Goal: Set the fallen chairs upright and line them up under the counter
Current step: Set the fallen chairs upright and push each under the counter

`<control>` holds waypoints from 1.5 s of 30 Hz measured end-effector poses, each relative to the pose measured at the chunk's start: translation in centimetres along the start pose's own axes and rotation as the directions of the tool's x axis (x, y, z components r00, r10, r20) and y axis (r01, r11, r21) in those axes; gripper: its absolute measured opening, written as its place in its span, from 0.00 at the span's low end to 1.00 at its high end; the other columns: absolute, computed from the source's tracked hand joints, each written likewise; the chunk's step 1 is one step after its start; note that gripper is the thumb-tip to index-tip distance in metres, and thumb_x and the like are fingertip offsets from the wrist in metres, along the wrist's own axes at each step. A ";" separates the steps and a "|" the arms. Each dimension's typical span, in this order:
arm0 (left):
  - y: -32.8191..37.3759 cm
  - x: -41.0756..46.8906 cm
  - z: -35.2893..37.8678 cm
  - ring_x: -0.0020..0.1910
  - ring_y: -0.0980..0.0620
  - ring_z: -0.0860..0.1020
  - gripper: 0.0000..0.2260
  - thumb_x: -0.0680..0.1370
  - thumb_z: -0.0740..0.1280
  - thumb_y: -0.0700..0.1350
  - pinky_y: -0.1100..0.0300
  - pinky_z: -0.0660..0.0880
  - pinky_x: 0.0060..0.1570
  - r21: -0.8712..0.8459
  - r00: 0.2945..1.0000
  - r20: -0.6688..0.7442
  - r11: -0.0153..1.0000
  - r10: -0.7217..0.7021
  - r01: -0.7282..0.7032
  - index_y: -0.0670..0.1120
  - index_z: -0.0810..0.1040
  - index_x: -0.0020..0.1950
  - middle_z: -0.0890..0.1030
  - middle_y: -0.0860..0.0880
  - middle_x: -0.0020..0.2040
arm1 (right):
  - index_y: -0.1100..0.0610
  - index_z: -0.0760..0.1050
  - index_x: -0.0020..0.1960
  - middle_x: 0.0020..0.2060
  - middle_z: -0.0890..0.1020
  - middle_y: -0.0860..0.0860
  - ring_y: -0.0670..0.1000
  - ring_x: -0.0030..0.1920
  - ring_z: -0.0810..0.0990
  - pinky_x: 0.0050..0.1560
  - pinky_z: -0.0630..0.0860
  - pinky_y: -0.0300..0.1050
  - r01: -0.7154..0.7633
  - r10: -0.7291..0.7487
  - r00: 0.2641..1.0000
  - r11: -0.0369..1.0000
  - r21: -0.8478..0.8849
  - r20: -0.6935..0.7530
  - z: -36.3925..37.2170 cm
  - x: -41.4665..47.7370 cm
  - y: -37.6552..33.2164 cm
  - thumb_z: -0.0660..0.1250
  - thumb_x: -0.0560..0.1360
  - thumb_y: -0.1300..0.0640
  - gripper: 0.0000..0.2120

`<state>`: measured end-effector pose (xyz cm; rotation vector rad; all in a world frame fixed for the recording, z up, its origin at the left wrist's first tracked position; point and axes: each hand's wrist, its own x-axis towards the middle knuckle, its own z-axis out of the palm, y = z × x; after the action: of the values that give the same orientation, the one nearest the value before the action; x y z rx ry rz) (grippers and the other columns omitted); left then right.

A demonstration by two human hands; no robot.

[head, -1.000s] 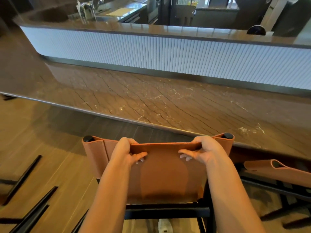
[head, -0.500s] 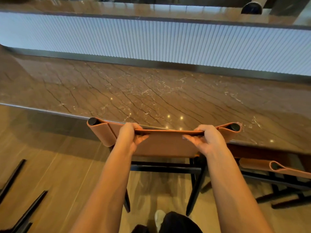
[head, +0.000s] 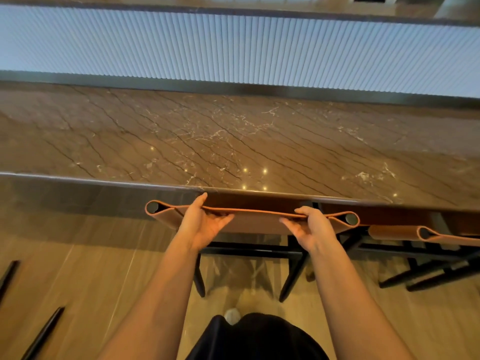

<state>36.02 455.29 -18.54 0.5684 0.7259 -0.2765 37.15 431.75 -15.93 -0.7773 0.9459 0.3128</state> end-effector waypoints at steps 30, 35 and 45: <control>-2.1 -0.5 -3.9 0.67 0.34 0.69 0.19 0.78 0.52 0.28 0.39 0.66 0.65 0.155 0.994 -0.106 0.988 -0.002 0.019 0.34 0.64 0.69 0.70 0.32 0.68 | 0.68 0.67 0.59 0.58 0.74 0.67 0.67 0.63 0.74 0.56 0.74 0.63 0.035 -0.050 0.994 0.987 -0.155 -0.095 -2.7 0.5 4.8 0.53 0.78 0.75 0.12; -1.7 2.2 -3.2 0.66 0.33 0.70 0.13 0.79 0.53 0.29 0.40 0.65 0.68 0.159 0.997 -0.067 0.986 -0.043 0.054 0.34 0.67 0.63 0.69 0.31 0.68 | 0.68 0.67 0.61 0.59 0.75 0.67 0.67 0.61 0.76 0.59 0.74 0.62 0.022 -0.049 0.991 0.978 -0.210 -0.124 -1.3 2.7 2.7 0.54 0.79 0.73 0.12; 0.3 4.0 -3.0 0.62 0.35 0.75 0.17 0.78 0.56 0.30 0.43 0.73 0.58 0.236 0.989 -0.071 0.962 -0.127 0.140 0.33 0.68 0.67 0.74 0.31 0.63 | 0.68 0.68 0.60 0.45 0.77 0.66 0.67 0.60 0.76 0.55 0.75 0.62 -0.056 0.032 0.992 0.978 -0.200 -0.124 -0.5 5.2 1.7 0.56 0.78 0.74 0.12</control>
<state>37.44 457.08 -23.03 0.7604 0.7910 -0.4801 38.83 432.07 -21.12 -0.9718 1.0566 0.4098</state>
